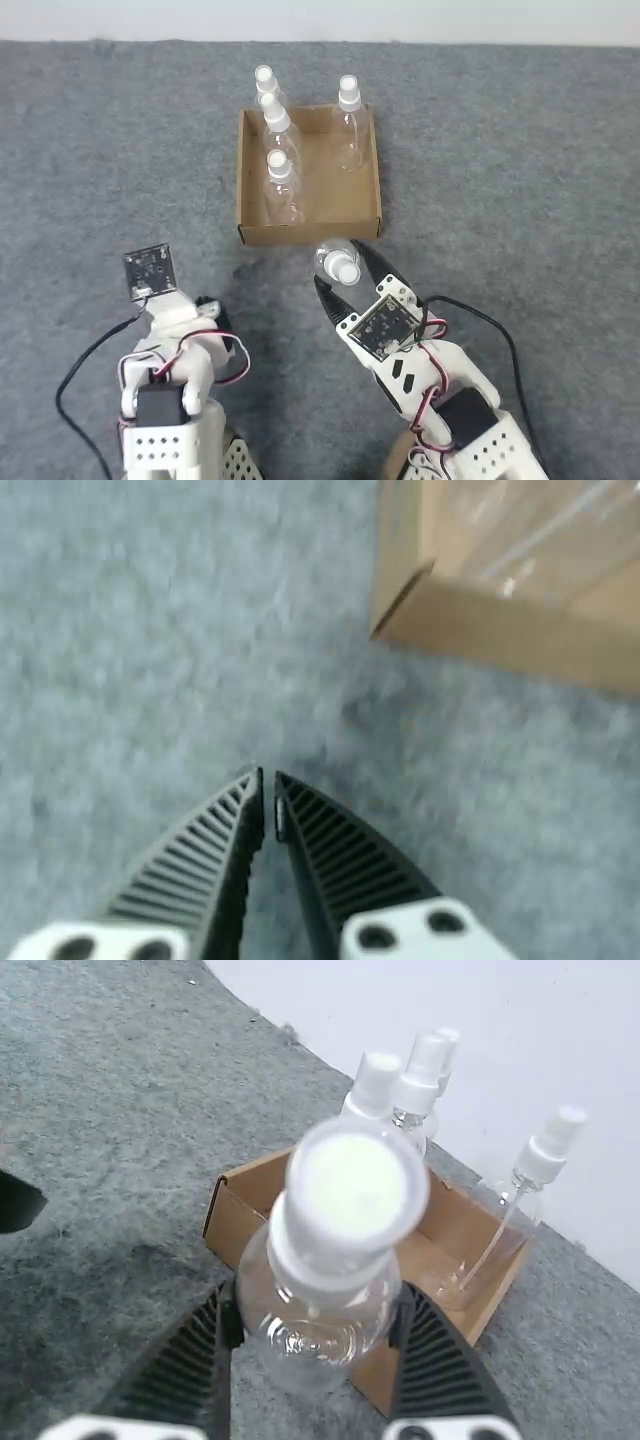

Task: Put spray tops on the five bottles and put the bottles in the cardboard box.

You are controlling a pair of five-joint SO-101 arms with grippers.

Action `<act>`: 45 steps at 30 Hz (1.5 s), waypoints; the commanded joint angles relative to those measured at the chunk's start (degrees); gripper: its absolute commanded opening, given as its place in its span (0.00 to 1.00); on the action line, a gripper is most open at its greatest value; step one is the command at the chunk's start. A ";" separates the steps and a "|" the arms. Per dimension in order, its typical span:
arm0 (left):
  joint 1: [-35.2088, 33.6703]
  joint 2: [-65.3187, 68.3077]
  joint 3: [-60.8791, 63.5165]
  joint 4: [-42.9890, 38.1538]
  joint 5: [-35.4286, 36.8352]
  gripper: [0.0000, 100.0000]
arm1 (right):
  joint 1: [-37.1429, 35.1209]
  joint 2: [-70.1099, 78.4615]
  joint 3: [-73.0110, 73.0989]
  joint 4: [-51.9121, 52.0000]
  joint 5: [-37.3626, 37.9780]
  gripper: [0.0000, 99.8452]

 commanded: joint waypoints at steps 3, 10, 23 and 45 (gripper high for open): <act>-0.18 -0.97 -0.75 3.08 -0.26 0.01 | 0.75 -0.92 -2.37 -0.31 0.35 0.04; -0.09 -0.97 -0.75 3.08 -0.35 0.01 | 2.51 -1.01 -2.46 -0.40 0.18 0.04; -0.09 -0.97 -0.75 3.08 -0.35 0.01 | 2.42 -1.01 -2.46 -0.40 0.44 0.04; -0.09 -0.97 -0.75 3.08 -0.35 0.01 | 2.42 -1.01 -3.34 0.22 0.26 0.04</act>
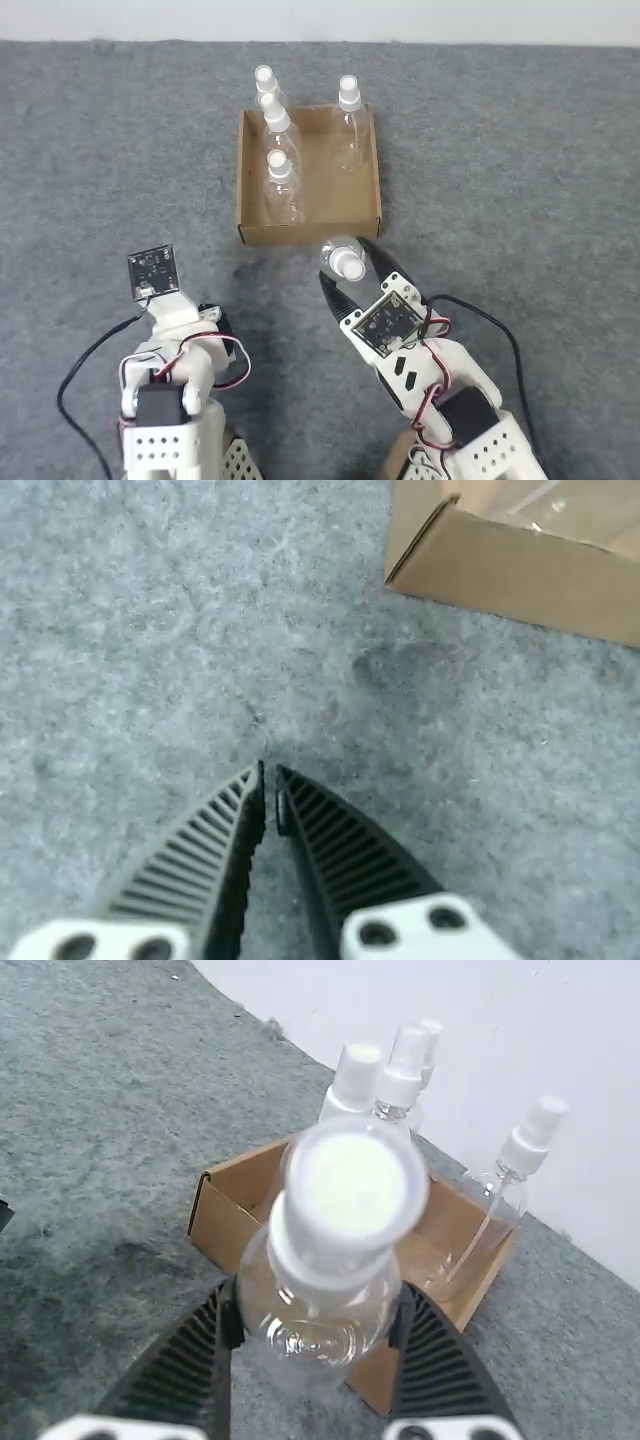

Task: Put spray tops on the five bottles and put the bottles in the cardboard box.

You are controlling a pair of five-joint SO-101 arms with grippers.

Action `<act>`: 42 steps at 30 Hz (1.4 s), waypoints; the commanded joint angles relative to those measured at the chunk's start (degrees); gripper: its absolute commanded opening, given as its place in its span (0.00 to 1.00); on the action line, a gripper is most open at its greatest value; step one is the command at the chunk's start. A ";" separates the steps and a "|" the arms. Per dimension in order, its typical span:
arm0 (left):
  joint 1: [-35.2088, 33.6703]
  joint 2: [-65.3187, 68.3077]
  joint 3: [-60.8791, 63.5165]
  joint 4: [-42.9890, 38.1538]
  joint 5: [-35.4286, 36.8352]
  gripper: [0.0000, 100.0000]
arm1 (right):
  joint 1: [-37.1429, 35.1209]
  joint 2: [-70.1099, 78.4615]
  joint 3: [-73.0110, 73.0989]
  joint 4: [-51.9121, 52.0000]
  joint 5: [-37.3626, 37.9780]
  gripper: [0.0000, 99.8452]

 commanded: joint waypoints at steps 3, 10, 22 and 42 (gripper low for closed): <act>-0.09 -0.97 -0.75 0.26 -0.35 0.01 | 0.92 -1.01 -3.96 1.19 0.35 0.04; -0.09 -0.97 -0.75 0.26 -0.35 0.01 | 0.92 -1.01 -7.38 6.46 0.26 0.04; -0.09 -0.97 -0.75 0.26 -0.35 0.01 | 0.92 -0.92 -7.47 6.64 0.26 0.04; -0.09 -0.97 -0.75 0.26 -0.35 0.01 | 3.30 -0.22 -21.54 21.14 0.18 0.04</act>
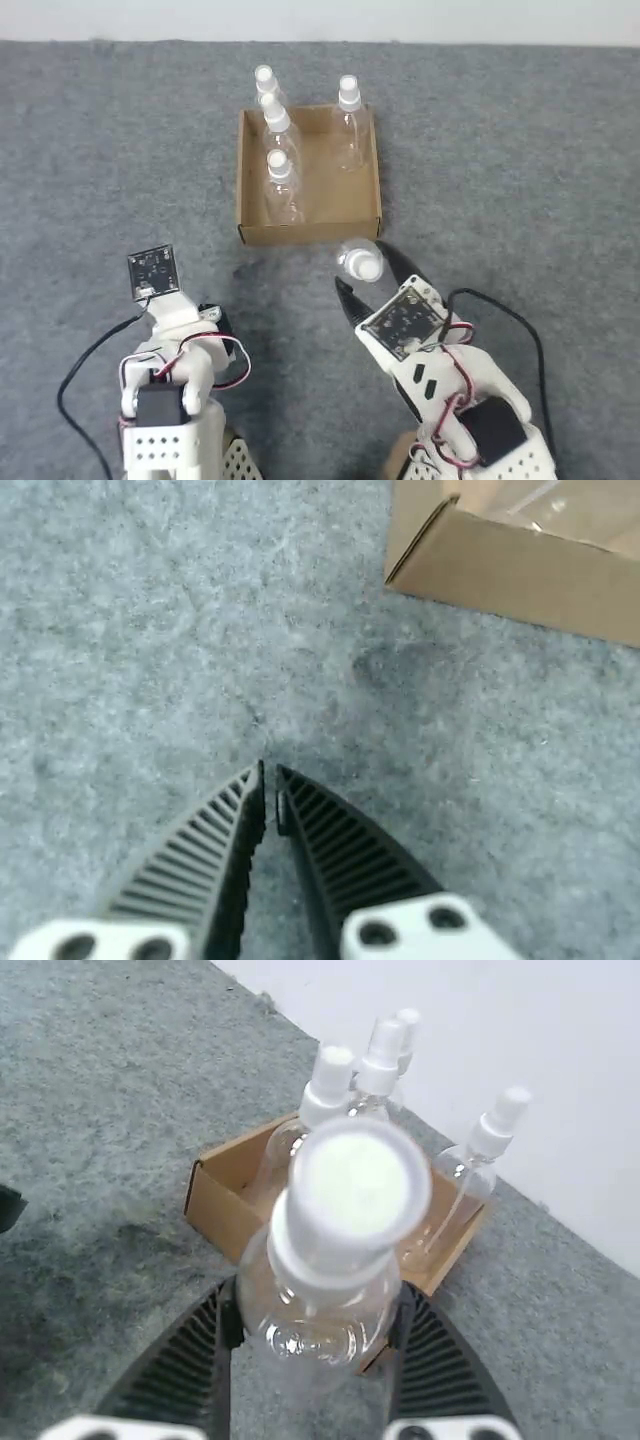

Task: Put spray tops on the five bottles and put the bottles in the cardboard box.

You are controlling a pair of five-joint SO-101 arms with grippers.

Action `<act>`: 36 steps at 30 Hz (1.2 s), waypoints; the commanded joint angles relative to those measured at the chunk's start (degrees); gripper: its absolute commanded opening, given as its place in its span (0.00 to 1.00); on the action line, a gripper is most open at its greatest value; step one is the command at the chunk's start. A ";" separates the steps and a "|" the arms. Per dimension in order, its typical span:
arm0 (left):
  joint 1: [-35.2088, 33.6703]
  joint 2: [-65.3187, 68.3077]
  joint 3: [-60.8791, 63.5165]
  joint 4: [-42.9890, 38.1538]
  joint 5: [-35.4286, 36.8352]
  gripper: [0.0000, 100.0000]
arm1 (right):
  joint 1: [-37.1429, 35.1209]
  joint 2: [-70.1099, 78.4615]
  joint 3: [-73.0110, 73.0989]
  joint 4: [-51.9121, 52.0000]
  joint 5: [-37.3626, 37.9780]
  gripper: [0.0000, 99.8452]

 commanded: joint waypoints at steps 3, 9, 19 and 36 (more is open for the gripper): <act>-0.09 -0.97 -0.75 0.26 -0.35 0.01 | 1.10 -0.13 -6.59 1.98 0.18 0.04; -0.09 -0.97 -0.75 0.26 -0.35 0.01 | 1.19 -0.04 -9.14 2.15 0.53 0.04; -0.09 -0.97 -0.75 0.26 -0.35 0.01 | 0.92 13.14 -21.89 2.07 0.09 0.04; -0.09 -0.97 -0.75 0.26 -0.35 0.01 | 1.10 40.66 -40.70 1.63 0.44 0.04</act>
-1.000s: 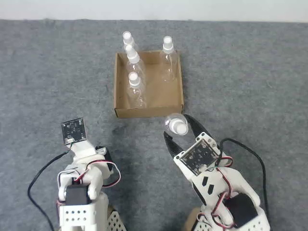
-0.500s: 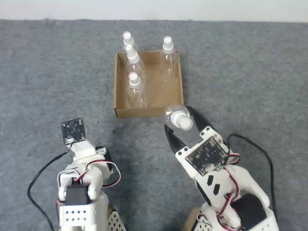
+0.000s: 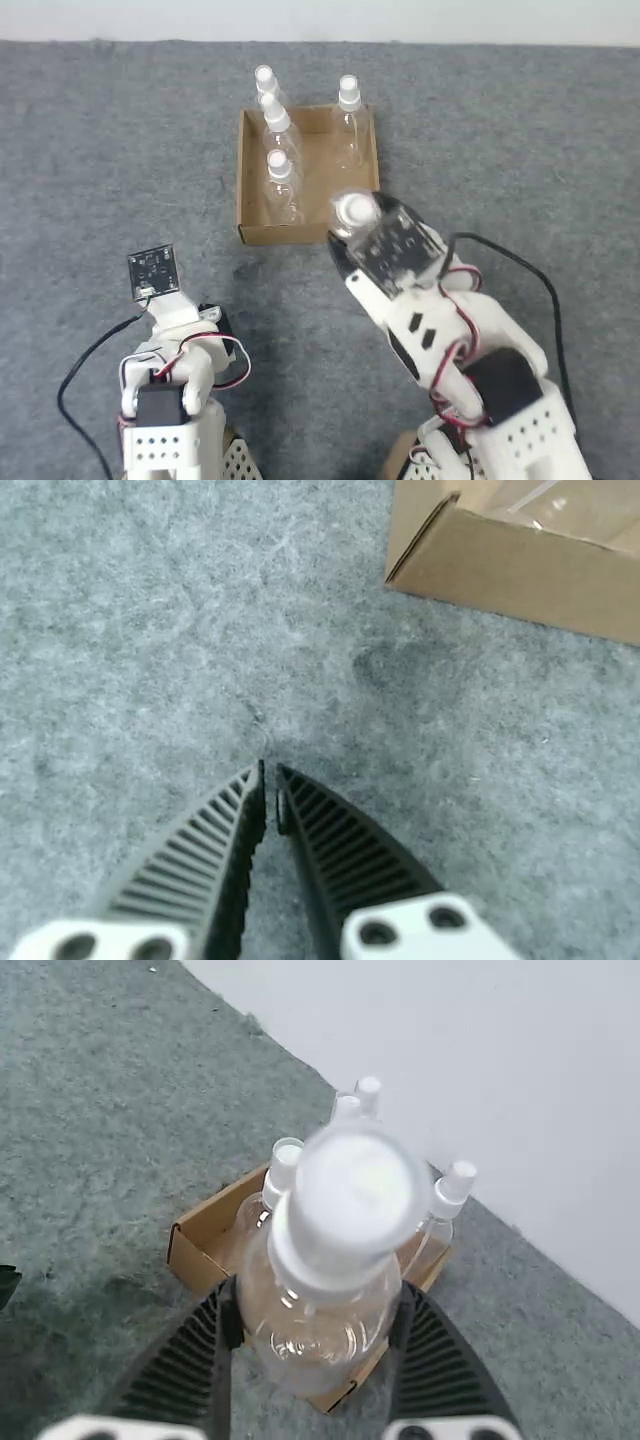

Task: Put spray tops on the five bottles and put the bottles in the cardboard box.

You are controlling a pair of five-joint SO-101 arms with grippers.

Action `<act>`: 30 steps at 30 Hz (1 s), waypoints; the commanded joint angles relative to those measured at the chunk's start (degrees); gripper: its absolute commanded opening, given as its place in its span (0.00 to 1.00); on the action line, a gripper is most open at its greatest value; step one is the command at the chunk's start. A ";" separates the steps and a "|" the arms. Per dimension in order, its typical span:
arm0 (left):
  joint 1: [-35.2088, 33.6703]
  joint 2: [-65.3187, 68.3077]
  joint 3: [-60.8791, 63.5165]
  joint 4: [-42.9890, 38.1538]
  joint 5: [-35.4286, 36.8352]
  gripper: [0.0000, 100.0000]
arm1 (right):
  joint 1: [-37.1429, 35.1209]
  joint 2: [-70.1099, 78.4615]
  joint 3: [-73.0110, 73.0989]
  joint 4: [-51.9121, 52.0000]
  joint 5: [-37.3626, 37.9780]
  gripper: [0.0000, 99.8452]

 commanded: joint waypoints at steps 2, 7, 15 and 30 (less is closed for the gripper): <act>-0.09 -0.97 -0.75 0.26 -0.35 0.01 | 0.66 5.85 -7.65 -0.40 0.53 0.04; -0.09 -0.97 -0.75 0.26 -0.35 0.01 | 0.66 11.38 -11.08 -0.40 0.53 0.04; -0.09 -0.97 -0.75 0.26 -0.35 0.01 | 0.75 19.74 -16.62 -0.48 0.18 0.04; -0.09 -0.97 -0.75 0.26 -0.35 0.01 | 6.55 34.86 -23.82 -5.49 0.00 0.04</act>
